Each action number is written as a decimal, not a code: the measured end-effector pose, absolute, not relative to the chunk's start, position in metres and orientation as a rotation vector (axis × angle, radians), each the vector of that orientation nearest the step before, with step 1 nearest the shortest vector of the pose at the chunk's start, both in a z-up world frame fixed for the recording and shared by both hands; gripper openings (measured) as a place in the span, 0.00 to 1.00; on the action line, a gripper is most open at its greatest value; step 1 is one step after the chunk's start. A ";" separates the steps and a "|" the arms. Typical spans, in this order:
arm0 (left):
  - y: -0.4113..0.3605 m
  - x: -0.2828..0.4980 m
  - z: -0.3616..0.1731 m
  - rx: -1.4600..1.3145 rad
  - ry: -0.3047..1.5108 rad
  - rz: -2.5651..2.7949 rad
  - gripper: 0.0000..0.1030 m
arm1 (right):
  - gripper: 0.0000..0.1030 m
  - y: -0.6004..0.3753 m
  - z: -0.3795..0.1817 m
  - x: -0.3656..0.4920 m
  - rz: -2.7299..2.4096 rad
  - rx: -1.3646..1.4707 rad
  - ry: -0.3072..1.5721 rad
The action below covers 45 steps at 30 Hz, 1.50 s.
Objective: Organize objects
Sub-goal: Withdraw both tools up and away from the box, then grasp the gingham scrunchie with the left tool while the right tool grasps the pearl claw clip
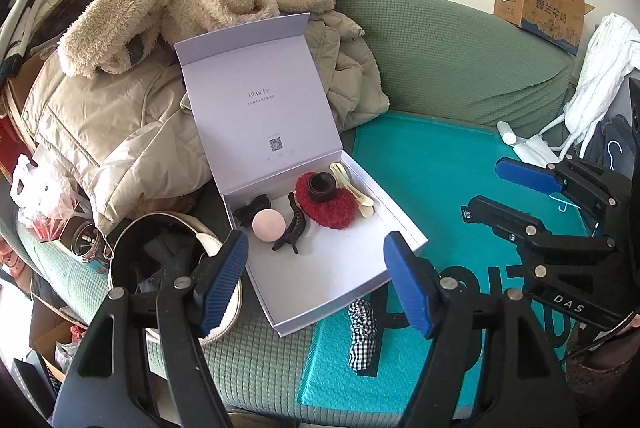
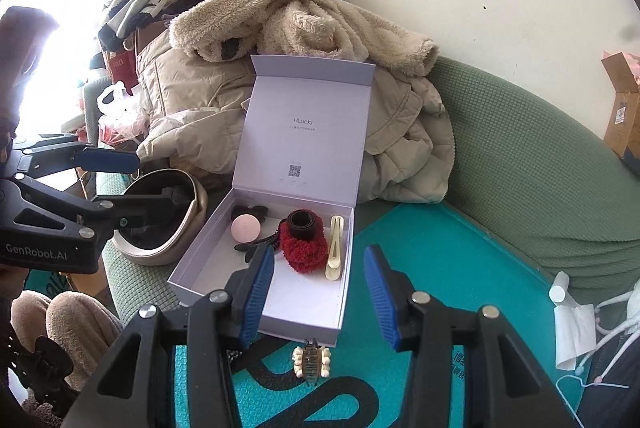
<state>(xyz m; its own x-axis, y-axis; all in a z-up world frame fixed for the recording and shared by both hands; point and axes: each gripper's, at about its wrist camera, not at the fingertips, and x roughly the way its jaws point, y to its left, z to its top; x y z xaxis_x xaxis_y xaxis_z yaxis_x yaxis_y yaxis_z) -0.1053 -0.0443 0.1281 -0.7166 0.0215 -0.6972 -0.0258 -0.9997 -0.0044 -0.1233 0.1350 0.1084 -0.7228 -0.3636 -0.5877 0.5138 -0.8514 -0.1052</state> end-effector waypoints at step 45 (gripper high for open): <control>-0.029 -0.004 0.003 -1.371 -0.063 2.750 0.68 | 0.46 0.143 0.009 -0.047 -2.500 0.984 0.301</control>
